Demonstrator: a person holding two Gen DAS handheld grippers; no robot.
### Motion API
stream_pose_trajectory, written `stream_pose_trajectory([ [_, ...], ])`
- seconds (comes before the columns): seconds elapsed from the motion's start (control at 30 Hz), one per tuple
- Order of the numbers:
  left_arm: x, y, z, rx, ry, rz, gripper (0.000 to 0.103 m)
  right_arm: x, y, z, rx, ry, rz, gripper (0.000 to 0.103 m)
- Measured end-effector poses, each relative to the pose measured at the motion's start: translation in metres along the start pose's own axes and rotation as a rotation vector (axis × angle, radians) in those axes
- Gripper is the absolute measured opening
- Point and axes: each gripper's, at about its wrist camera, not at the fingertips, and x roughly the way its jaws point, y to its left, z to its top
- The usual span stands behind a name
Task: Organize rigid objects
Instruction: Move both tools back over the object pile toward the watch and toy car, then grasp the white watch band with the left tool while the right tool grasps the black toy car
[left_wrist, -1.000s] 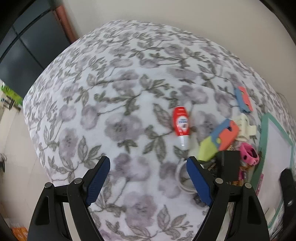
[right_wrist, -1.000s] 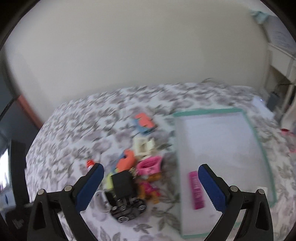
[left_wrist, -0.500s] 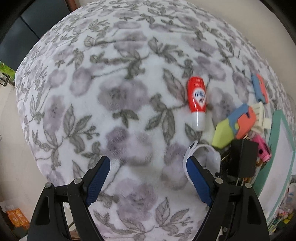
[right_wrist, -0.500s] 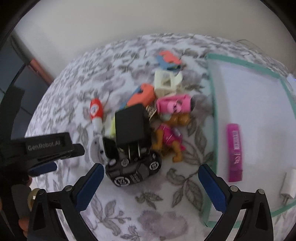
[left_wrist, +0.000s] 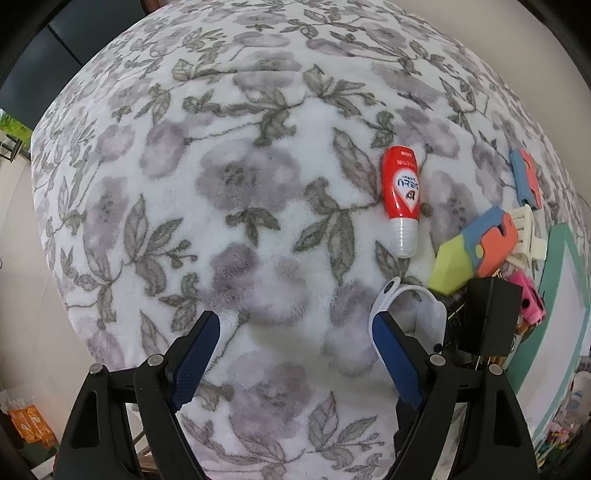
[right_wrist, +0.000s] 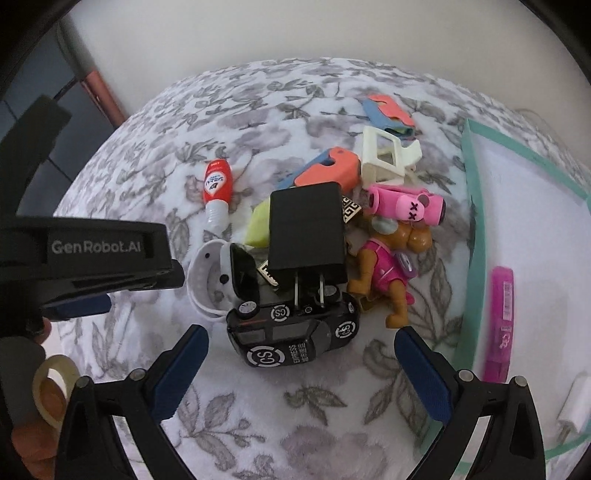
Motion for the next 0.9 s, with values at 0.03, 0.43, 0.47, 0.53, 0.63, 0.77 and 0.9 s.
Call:
stream_pose_trajectory([
  [0.03, 0.001, -0.001, -0.001, 0.002, 0.005, 0.002, 0.085, 0.001, -0.001, 0.000, 0.001, 0.002, 0.002, 0.101],
  [0.43, 0.003, -0.030, -0.005, 0.044, 0.010, 0.024, 0.085, 0.003, -0.008, 0.002, 0.021, 0.013, 0.006, 0.089],
  [0.47, 0.004, -0.033, -0.006, 0.051, 0.011, 0.031, 0.085, 0.003, -0.008, 0.002, 0.022, 0.012, 0.018, 0.083],
  [0.53, 0.008, -0.040, -0.006, 0.062, 0.012, 0.037, 0.085, 0.001, -0.006, 0.002, 0.017, 0.009, 0.039, 0.076],
  [0.63, 0.011, -0.051, -0.009, 0.079, 0.012, 0.041, 0.085, 0.000, -0.003, 0.001, -0.004, 0.012, 0.025, 0.076],
  [0.77, 0.011, -0.063, -0.012, 0.094, 0.003, 0.046, 0.076, 0.000, -0.010, 0.000, 0.027, 0.015, 0.045, 0.076],
  [0.9, 0.013, -0.077, -0.016, 0.121, 0.000, 0.036, 0.056, 0.000, -0.018, 0.000, 0.059, 0.016, 0.057, 0.076],
])
